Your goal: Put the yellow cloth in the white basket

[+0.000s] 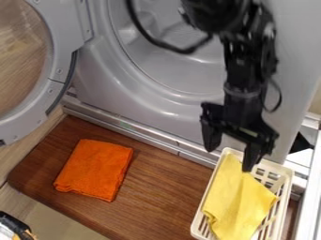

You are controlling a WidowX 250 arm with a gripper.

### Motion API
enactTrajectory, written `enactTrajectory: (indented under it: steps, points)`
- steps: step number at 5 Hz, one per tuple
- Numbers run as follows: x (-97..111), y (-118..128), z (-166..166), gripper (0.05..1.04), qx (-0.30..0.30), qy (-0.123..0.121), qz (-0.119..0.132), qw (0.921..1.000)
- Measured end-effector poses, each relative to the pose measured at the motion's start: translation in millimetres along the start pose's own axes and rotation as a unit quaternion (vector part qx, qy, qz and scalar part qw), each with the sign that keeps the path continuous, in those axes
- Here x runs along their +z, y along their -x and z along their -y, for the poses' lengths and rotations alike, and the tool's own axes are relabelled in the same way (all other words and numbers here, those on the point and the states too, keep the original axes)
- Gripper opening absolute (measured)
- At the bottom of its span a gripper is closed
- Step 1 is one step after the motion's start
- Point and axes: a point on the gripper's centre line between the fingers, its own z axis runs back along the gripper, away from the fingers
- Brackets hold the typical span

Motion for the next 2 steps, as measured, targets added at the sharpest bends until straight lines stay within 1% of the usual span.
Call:
enactTrajectory:
  steps: [1,2]
  points:
    - [26,12,-22,1.001,0.029,-0.02,0.009,0.9993]
    - [36,31,-42,1.001,0.065,-0.031,0.016,0.9973]
